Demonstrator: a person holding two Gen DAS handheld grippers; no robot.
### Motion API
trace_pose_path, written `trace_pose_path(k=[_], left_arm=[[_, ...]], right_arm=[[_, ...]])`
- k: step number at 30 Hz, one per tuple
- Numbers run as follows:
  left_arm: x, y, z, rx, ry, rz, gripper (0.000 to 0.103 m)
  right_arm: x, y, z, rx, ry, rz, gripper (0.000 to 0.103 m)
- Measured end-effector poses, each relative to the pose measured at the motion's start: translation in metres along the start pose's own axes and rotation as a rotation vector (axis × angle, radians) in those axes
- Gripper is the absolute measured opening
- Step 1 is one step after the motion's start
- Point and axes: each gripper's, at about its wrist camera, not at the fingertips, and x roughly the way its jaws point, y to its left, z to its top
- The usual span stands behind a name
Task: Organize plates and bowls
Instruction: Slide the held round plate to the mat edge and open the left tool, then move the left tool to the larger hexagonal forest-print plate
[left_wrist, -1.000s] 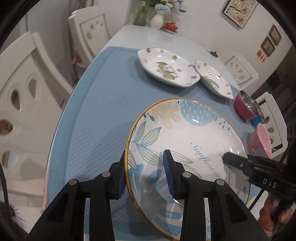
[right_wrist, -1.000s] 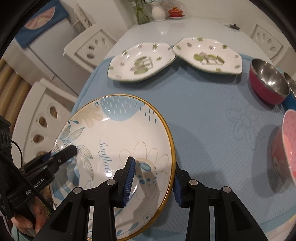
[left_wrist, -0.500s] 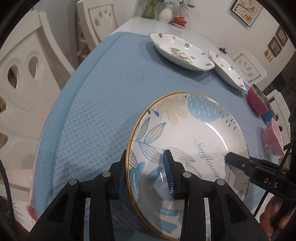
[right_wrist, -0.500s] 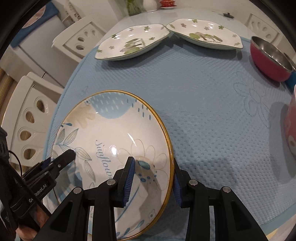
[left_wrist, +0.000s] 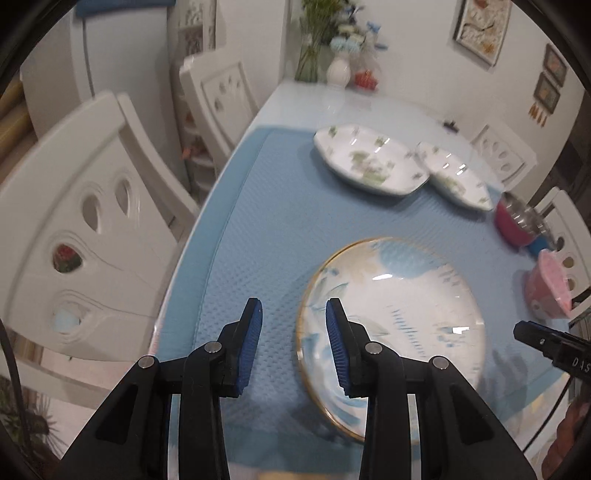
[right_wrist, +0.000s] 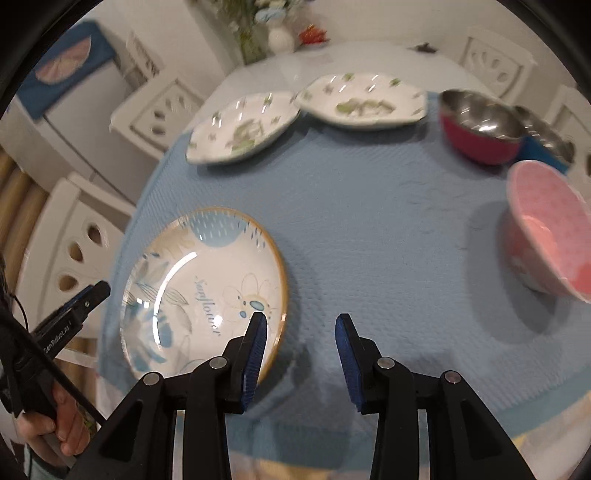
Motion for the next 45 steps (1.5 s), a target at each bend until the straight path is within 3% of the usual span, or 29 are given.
trace_pose_path(k=[4,5,6,8,14,19,31,42,45], left_arm=[[-0.038,-0.029,0.004,0.034,-0.058,-0.051,0.033],[-0.051,-0.043,0.004,0.072,-0.076,-0.061,0.033],[-0.059,-0.055,0.005,0.096,-0.095,-0.060,0.034],[-0.077,-0.075,0.003,0.134,-0.129,-0.075,0.034],[-0.125,-0.127,-0.010,0.219,-0.170,-0.149,0.036],[-0.165,-0.170,-0.026,0.350,-0.239,-0.131,0.037],[-0.205,-0.233,-0.043,0.382,-0.274,-0.139,0.040],[-0.217,-0.246,-0.057,0.394,-0.284,-0.057,0.042],[-0.215,-0.242,-0.056,0.392,-0.261,-0.044,0.042]], right_arm=[[-0.047,-0.009,-0.003,-0.001,-0.080,-0.004,0.037],[-0.058,-0.010,-0.005,0.000,-0.096,-0.002,0.042],[-0.070,-0.012,-0.008,0.003,-0.111,0.000,0.057],[-0.093,-0.018,-0.015,0.015,-0.156,0.000,0.067],[-0.150,-0.032,-0.041,-0.019,-0.229,-0.035,0.067],[-0.180,-0.045,-0.061,-0.022,-0.246,-0.039,0.068],[-0.235,-0.094,-0.105,0.043,-0.299,-0.025,0.070],[-0.237,-0.117,-0.120,0.091,-0.277,0.050,0.074],[-0.235,-0.121,-0.117,0.082,-0.274,0.036,0.074]])
